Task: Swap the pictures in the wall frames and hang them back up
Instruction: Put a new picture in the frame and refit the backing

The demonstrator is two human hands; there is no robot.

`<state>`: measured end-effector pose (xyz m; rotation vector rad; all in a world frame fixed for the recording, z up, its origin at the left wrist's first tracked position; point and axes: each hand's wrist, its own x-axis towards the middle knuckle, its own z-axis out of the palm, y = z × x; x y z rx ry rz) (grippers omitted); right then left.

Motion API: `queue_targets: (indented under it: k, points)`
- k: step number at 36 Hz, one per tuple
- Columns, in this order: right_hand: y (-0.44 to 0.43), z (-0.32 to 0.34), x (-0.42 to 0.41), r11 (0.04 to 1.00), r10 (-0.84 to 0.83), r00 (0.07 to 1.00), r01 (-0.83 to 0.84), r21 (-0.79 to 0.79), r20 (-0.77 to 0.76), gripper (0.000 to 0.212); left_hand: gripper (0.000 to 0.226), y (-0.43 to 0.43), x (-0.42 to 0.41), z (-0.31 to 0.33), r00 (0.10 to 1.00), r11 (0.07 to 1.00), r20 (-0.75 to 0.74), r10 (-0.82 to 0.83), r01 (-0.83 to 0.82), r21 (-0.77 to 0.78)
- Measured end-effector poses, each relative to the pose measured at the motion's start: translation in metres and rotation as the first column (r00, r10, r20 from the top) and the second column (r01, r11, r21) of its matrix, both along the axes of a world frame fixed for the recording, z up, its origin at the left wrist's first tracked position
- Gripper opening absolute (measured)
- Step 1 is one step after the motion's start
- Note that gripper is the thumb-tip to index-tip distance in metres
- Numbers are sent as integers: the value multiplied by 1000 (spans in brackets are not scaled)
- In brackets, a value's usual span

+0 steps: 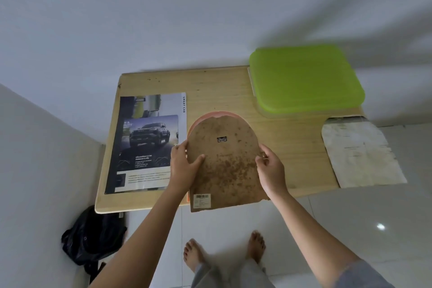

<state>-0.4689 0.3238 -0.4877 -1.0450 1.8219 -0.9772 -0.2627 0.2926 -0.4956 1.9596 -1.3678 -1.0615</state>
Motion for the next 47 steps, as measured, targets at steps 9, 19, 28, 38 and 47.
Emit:
queue_targets:
  k: [9,19,28,38,47]
  points:
    - [-2,-4,-1,992,123,932,-107,68,-340,46,60,2,-8,-4,985,991,149,-91,105,-88]
    - [0,-10,-4,963,266,830,-204,176,-491,53,60,10,-7,-16,962,975,223,-157,186,-118]
    - [1,-10,-5,955,288,858,-223,198,-425,57,62,15,-4,-19,971,985,210,-118,141,-97]
    - [-2,-8,-3,921,378,758,-251,296,-531,58,60,5,1,-17,978,990,195,-70,92,-107]
    - [-8,-6,3,901,426,653,-244,359,-626,54,50,-3,-7,-13,976,993,215,24,2,-119]
